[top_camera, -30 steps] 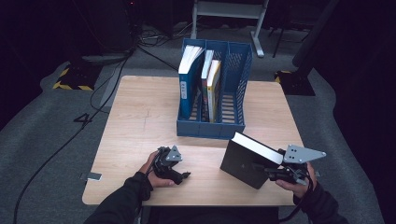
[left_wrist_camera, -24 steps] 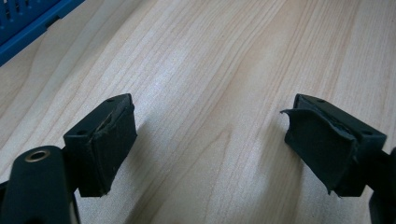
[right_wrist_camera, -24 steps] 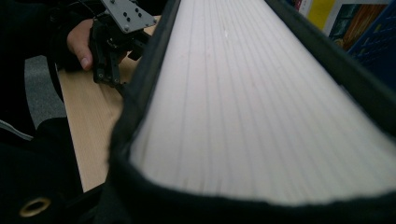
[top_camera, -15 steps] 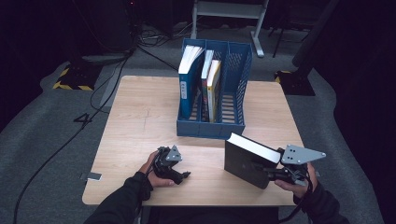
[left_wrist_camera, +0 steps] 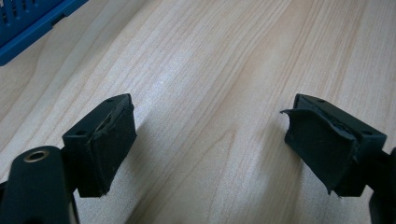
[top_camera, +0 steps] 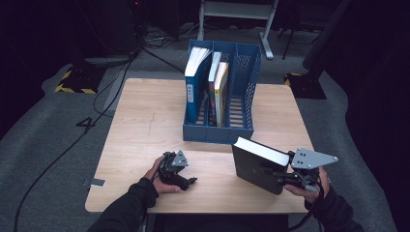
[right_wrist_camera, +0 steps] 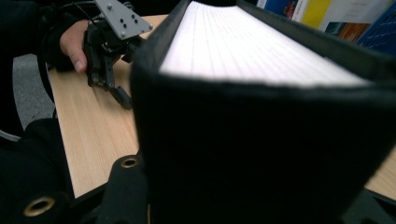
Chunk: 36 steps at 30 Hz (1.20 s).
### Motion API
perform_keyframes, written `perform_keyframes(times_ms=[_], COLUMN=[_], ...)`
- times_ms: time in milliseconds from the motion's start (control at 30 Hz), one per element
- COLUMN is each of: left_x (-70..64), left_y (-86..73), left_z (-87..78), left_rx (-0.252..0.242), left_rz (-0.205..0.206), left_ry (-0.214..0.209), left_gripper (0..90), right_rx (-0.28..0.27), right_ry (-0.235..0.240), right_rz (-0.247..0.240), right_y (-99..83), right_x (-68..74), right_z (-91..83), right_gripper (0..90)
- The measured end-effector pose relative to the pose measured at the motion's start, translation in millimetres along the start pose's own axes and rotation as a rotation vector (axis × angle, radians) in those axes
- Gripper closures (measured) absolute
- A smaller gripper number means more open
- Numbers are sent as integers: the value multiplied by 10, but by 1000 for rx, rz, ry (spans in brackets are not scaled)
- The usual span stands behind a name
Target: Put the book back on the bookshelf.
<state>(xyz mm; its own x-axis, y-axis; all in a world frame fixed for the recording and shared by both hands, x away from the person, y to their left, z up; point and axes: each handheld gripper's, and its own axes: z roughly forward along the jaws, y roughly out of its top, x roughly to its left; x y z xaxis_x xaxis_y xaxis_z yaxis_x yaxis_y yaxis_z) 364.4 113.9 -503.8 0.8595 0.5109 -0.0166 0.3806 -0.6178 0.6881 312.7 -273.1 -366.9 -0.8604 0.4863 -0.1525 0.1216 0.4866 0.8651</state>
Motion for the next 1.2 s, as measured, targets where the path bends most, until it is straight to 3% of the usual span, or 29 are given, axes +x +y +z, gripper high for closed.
perform_keyframes(times_ms=[633,1067,1200], left_x=[-1,0,0], left_y=[0,0,1], left_z=[0,0,0], left_rx=[0,0,0], left_rz=[0,0,0], left_ry=[0,0,0], left_gripper=[156,156,156], right_rx=[-36,-70,-79], right_ry=[-42,-103,-127], right_rz=[-6,-24,-9], right_y=[159,296,325], right_x=[-71,-181,-239], right_z=[-124,-247,-269], right_gripper=[532,531,531])
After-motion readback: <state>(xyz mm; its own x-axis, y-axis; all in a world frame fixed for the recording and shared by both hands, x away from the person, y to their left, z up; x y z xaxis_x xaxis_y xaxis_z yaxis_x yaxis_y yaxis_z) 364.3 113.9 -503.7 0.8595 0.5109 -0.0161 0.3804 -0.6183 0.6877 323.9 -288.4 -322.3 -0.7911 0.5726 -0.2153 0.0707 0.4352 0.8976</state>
